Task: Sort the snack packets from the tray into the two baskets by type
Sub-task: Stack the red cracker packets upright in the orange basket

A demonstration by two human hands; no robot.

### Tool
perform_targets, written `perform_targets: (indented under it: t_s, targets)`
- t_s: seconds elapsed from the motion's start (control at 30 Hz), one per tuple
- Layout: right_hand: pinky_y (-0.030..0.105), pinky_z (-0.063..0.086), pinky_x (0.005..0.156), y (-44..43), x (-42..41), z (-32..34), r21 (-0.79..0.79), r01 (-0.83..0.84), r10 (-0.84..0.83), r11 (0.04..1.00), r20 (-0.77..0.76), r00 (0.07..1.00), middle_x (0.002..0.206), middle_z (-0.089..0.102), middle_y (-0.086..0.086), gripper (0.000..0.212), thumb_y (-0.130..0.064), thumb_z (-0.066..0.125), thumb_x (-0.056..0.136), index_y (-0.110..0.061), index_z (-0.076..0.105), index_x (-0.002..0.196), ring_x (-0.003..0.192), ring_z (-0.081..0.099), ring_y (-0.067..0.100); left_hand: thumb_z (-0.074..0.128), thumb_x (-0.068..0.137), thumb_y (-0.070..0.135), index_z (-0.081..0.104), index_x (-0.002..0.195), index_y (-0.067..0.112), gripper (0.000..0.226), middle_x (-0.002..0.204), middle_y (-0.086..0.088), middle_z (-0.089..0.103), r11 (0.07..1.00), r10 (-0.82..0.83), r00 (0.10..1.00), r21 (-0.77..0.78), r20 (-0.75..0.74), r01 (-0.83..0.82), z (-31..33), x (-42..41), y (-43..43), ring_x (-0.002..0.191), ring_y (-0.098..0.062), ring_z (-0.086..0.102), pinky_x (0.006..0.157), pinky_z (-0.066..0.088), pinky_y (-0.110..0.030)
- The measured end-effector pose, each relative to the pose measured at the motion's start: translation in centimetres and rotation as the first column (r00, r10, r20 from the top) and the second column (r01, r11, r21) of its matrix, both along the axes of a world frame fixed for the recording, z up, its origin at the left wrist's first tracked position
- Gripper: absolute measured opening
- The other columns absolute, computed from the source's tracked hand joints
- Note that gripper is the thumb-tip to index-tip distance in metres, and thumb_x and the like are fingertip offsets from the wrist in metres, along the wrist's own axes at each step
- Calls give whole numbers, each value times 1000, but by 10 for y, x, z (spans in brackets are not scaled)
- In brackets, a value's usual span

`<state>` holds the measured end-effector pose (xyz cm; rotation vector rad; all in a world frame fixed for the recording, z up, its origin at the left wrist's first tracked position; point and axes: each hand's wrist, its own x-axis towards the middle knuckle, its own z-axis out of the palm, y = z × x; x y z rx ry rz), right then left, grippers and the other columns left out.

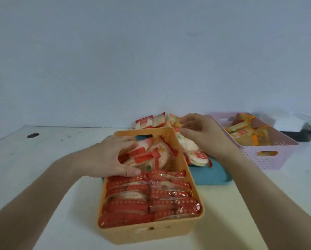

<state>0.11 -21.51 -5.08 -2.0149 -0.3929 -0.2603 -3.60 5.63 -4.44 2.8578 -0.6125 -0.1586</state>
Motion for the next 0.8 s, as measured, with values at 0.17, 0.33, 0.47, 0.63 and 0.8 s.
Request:
perform_targets:
  t_s: [0.17, 0.33, 0.47, 0.63, 0.8]
  targets:
    - [30, 50, 74, -26, 4, -38, -633, 3, -56, 774, -64, 996, 93, 69, -4, 7, -24, 67, 81, -25, 65, 88, 86, 61, 16, 52, 68, 82, 59, 86, 71, 22, 96, 57, 51, 896, 61, 983, -444, 171, 22, 2, -14, -18, 96, 29, 48, 77, 35, 3]
    - [40, 48, 75, -23, 17, -80, -780, 91, -110, 620, 28, 994, 111, 48, 5, 38, -29, 65, 81, -18, 43, 109, 99, 54, 30, 58, 88, 38, 74, 91, 37, 16, 88, 29, 68, 929, -5, 889, -326, 459, 173, -2, -22, -54, 90, 7, 60, 82, 48, -20]
    - [40, 51, 64, -20, 18, -85, -746, 318, -193, 585, 253, 948, 103, 57, 3, 22, -35, 51, 88, -20, 45, 102, 89, 59, 29, 45, 85, 43, 72, 99, 36, 31, 96, 30, 63, 957, -171, 889, -143, 425, 252, 1, -13, -81, 95, 7, 55, 88, 48, -25]
    - [29, 46, 56, -40, -12, -15, -142, 345, -317, 928, 190, 929, 67, 65, 0, 5, -23, 61, 81, -21, 61, 85, 67, 59, 23, 55, 92, 36, 67, 115, 35, 26, 105, 30, 56, 923, -5, 899, -343, 438, 173, 3, 1, -95, 99, 7, 53, 90, 45, -23]
    - [42, 55, 75, -19, -35, 23, 545, -34, 117, 838, -118, 986, 87, 67, 13, 9, -4, 63, 89, -9, 63, 96, 78, 61, 26, 66, 85, 47, 58, 115, 40, 32, 108, 18, 68, 697, 67, 976, -710, 208, 104, 10, 3, -100, 101, 0, 63, 92, 52, -33]
